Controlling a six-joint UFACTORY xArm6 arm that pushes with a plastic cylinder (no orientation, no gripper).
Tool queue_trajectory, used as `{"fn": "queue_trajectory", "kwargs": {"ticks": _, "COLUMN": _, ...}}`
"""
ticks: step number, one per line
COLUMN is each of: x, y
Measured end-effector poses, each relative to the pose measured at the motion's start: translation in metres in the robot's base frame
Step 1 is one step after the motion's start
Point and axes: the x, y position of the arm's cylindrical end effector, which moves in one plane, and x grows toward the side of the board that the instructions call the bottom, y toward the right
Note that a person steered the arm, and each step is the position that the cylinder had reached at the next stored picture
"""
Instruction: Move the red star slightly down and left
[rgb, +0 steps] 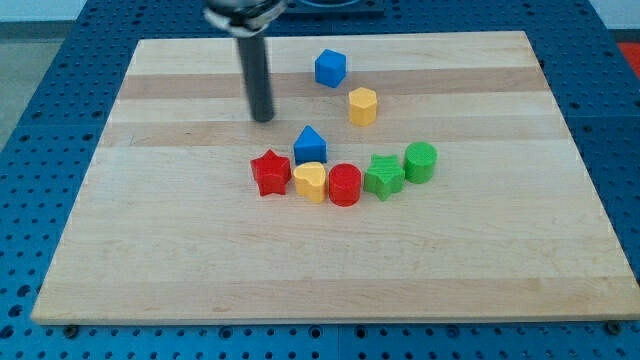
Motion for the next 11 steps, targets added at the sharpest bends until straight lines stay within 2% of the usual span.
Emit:
{"fn": "queue_trajectory", "kwargs": {"ticks": 1, "x": 0.033, "y": -0.013}}
{"fn": "queue_trajectory", "kwargs": {"ticks": 2, "x": 0.046, "y": 0.001}}
{"fn": "queue_trajectory", "kwargs": {"ticks": 4, "x": 0.047, "y": 0.051}}
{"fn": "queue_trajectory", "kwargs": {"ticks": 6, "x": 0.075, "y": 0.051}}
{"fn": "queue_trajectory", "kwargs": {"ticks": 8, "x": 0.079, "y": 0.078}}
{"fn": "queue_trajectory", "kwargs": {"ticks": 10, "x": 0.086, "y": 0.034}}
{"fn": "queue_trajectory", "kwargs": {"ticks": 11, "x": 0.112, "y": 0.026}}
